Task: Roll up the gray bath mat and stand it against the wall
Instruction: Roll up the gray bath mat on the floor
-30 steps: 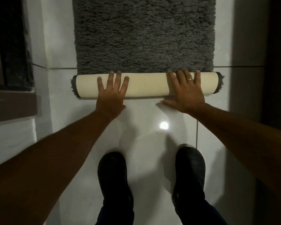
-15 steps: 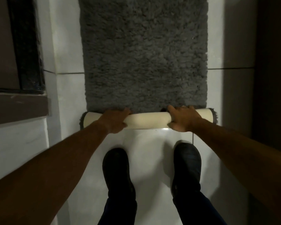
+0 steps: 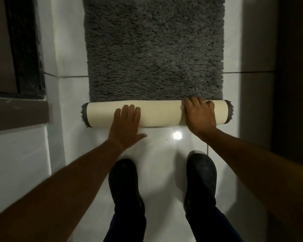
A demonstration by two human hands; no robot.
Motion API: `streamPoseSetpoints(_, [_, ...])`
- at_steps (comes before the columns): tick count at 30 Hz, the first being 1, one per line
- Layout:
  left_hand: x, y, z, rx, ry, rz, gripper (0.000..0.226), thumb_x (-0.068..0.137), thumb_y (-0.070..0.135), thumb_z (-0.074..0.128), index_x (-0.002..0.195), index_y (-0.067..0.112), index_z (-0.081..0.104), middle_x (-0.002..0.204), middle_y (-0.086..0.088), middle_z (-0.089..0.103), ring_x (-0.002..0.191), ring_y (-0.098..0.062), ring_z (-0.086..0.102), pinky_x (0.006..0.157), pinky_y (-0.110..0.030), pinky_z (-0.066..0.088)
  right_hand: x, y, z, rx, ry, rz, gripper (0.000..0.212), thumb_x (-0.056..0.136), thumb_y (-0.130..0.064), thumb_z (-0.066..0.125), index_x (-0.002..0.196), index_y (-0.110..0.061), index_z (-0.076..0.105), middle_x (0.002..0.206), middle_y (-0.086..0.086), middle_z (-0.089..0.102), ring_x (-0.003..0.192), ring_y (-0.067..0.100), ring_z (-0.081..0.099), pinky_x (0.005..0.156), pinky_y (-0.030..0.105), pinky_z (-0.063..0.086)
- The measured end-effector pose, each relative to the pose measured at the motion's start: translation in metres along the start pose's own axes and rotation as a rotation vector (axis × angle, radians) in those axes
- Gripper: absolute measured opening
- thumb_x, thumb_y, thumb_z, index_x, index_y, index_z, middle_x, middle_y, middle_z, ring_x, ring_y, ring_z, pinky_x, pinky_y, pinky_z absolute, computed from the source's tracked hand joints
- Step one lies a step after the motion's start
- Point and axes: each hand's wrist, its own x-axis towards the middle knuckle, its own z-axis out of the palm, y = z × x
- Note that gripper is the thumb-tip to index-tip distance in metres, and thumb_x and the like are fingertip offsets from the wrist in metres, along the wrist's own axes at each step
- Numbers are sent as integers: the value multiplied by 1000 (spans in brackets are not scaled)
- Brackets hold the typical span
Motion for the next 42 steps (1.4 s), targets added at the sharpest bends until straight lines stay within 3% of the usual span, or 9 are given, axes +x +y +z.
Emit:
streamPoseSetpoints(5, [24,-3,3,82,-97,-124,109,76,58,68,153,12,6,159,-20,20,146,-43,16,112,-71,13,12,10,7,-204,-170,-148,107,76,-73,62,155,-16,18,157,20,30,145,40,26,114,70,15])
streamPoseSetpoints(12, [29,-14,-6,-19,-52,-61,66,82,50,65,135,18,43,130,-10,59,115,-33,55,100,-54,38,26,23,-2,-130,-199,-239,76,70,-46,77,132,-22,42,127,11,60,117,34,54,103,57,36])
streamPoseSetpoints(17, [44,-30,-31,-358,-561,16,77,75,50,75,136,22,38,134,-8,55,117,-29,55,96,-41,43,25,24,-13,134,-647,-128,92,66,-51,78,138,-24,27,129,10,59,115,32,57,101,53,44])
streamPoseSetpoints(19, [50,-32,-35,-464,-678,-30,87,69,43,82,140,22,34,137,-9,53,118,-29,53,97,-41,45,17,19,-11,110,-589,-141,91,66,-53,75,138,-23,29,136,12,54,120,34,53,104,58,39])
streamPoseSetpoints(22, [49,-34,-38,-434,-372,-131,96,64,43,86,142,21,35,142,-11,45,127,-33,46,108,-52,37,-6,18,2,-11,-198,-254,75,73,-46,71,135,-17,40,146,17,45,126,40,47,102,60,37])
streamPoseSetpoints(27, [22,-21,-24,-186,323,-51,34,89,44,57,111,17,57,112,-12,59,104,-34,56,90,-48,40,-6,20,6,111,120,-86,41,92,-27,54,130,-12,53,139,21,51,130,41,45,113,60,27])
streamPoseSetpoints(32, [27,-11,-10,67,-23,-9,118,67,73,65,151,4,19,158,-24,23,146,-45,16,115,-67,9,14,15,-2,134,80,10,63,98,-58,36,140,-13,48,153,18,39,143,37,31,119,62,13])
streamPoseSetpoints(36, [54,-17,-22,50,27,-57,93,74,56,70,146,10,32,149,-18,42,138,-39,36,112,-67,19,25,16,0,-61,-44,-126,104,74,-76,60,151,-13,29,153,17,39,141,38,33,116,67,14])
streamPoseSetpoints(42, [54,-25,-43,-80,-106,12,67,77,58,67,129,19,49,128,-9,62,115,-32,57,103,-52,38,37,29,-13,29,-138,-218,89,65,-73,68,134,-24,41,130,8,61,117,33,56,104,60,35])
